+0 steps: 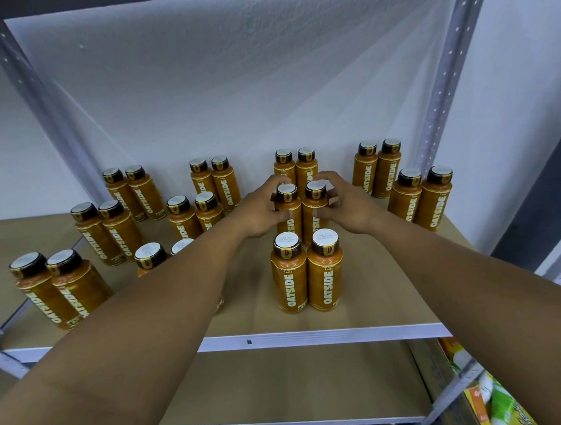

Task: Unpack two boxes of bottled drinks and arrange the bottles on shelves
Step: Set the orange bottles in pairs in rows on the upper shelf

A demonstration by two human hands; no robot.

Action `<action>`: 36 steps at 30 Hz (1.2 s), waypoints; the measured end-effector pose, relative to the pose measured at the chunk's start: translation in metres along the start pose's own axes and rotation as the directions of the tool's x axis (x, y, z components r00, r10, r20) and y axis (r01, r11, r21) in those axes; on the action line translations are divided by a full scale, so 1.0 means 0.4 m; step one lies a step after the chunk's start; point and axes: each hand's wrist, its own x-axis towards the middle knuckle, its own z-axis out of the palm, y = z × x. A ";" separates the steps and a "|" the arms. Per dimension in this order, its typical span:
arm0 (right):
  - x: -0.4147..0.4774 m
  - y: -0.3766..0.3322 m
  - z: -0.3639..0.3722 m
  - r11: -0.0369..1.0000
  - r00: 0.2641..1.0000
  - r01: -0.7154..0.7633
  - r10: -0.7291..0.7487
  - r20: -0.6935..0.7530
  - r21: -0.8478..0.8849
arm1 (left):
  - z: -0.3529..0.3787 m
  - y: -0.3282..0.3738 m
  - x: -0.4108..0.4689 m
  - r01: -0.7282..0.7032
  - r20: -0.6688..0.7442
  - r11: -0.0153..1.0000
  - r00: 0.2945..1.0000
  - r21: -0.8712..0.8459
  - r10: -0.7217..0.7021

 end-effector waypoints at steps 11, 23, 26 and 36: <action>-0.039 -0.018 -0.096 1.000 0.994 0.011 -0.008 -0.109 0.023 | -0.061 0.071 -0.004 -0.054 -0.174 0.998 0.983 0.032 0.058; -0.119 0.084 -0.341 0.990 0.873 -0.135 0.101 -0.478 -0.037 | 0.006 0.316 0.088 -0.238 -0.038 0.968 0.970 0.077 0.242; -0.140 0.119 -0.366 0.972 0.876 -0.227 0.176 -0.449 -0.060 | 0.052 0.361 0.119 -0.243 0.083 0.967 0.968 0.074 0.237; -0.172 0.233 -0.326 0.935 0.875 -0.355 0.339 -0.344 0.019 | 0.203 0.415 0.219 -0.238 0.268 0.964 0.942 0.118 0.200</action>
